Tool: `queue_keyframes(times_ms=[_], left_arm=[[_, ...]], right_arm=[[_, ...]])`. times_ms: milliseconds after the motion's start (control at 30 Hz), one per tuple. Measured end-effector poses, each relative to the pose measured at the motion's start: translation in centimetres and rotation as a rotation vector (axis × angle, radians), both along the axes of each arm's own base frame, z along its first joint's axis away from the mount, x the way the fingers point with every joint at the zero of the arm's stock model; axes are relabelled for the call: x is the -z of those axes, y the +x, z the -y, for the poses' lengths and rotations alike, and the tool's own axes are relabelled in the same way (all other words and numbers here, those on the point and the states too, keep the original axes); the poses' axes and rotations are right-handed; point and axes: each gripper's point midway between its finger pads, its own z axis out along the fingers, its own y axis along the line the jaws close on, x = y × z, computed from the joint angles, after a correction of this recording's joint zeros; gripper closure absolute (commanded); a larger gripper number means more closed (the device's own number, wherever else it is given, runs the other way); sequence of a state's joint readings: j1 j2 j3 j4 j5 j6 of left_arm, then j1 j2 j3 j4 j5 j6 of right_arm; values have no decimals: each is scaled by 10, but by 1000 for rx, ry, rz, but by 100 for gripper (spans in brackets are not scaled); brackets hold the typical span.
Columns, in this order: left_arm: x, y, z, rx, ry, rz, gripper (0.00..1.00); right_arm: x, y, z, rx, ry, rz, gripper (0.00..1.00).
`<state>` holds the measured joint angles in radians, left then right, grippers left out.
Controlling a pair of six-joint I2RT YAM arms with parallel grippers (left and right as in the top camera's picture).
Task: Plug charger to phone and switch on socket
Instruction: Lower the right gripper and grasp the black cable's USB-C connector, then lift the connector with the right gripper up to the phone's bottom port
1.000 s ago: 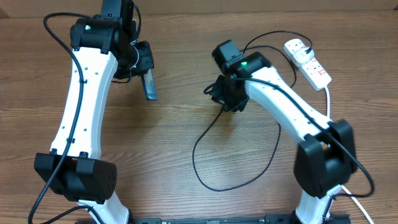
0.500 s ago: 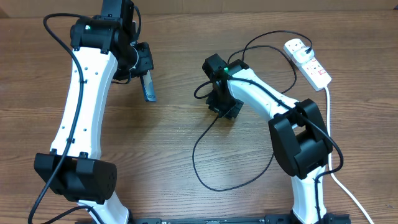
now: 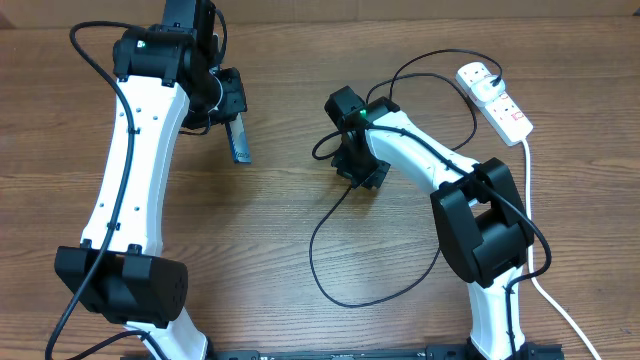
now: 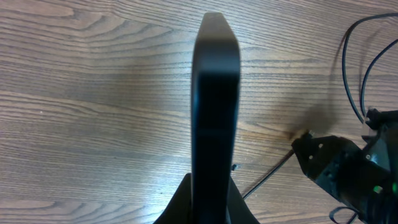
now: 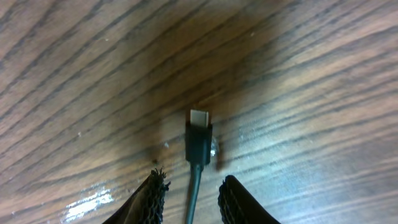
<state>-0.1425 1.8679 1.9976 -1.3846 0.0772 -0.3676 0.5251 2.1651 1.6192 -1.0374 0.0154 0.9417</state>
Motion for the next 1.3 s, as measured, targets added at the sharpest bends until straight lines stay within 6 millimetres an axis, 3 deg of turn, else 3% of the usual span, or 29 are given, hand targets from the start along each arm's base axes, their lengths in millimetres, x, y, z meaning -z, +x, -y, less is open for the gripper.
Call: queue_keyframes(times_ms=[200, 367, 633, 833, 933, 1067, 1133, 1233, 1300], left_arm=[[0, 0, 0, 0, 0, 0, 96], [0, 0, 0, 0, 0, 0, 96], [-1, 1, 3, 5, -16, 4, 96], [-12, 16, 31, 70, -165, 74, 96], [-23, 24, 44, 122, -256, 120, 96], [-40, 31, 58, 190, -400, 176, 96], [-49, 33, 62, 218, -469, 198, 96], [-66, 33, 71, 287, -595, 237, 96], [-77, 29, 78, 333, -668, 251, 96]], right_arm=[[9, -3, 2, 0, -2, -1, 75], [10, -2, 1, 0, 2, 5, 96], [9, -2, -2, -34, 16, 2, 96], [0, -6, -16, -146, 99, -11, 96], [-29, -4, -24, -212, 150, 49, 96], [-110, -7, -47, -358, 271, 225, 96], [-156, -16, -60, -445, 333, 326, 96], [-226, -46, -81, -595, 434, 474, 96], [-245, -60, -88, -646, 466, 515, 96]])
